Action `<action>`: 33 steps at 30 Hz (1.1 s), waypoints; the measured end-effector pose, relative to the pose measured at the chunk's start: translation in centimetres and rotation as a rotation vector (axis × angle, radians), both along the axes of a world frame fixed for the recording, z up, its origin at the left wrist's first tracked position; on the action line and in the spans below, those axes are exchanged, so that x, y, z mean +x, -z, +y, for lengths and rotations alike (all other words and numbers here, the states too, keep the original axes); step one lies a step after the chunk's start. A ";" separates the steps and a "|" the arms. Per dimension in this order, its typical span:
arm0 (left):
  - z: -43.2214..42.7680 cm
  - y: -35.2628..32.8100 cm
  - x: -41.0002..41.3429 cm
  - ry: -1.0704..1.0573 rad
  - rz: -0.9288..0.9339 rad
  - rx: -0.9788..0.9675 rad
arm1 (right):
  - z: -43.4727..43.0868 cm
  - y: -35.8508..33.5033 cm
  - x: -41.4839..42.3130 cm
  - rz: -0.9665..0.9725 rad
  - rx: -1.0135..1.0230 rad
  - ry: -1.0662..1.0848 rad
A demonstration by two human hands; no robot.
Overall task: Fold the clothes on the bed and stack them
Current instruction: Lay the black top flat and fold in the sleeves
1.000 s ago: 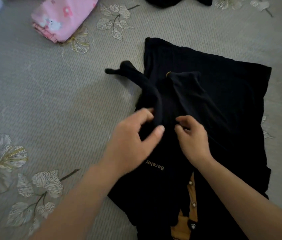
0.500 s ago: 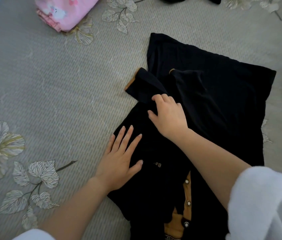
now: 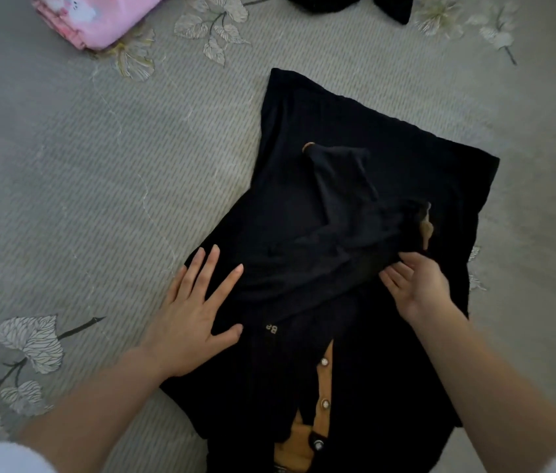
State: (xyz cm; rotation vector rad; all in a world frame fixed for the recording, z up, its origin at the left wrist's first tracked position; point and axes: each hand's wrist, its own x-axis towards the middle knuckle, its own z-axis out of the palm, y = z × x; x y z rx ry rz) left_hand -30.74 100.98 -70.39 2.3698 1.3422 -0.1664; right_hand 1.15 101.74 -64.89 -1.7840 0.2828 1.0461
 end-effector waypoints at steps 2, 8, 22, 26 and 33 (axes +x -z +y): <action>0.0 0.0 0.0 -0.001 0.006 -0.007 | 0.2 -0.1 0.6 -0.007 0.040 -0.052; 0.0 0.3 0.1 0.009 0.024 0.008 | 2.9 -0.6 2.7 0.018 0.114 0.027; -2.3 -1.3 -2.1 0.097 0.045 -0.059 | -9.9 -0.3 2.9 -0.802 -0.185 -0.639; -4.9 -2.9 -3.0 0.312 0.060 -0.086 | -17.1 -1.2 -0.8 -0.988 -0.150 -1.080; -5.4 -4.7 -4.3 0.597 0.070 -0.069 | -26.5 -0.2 -2.0 -1.159 -0.129 -1.694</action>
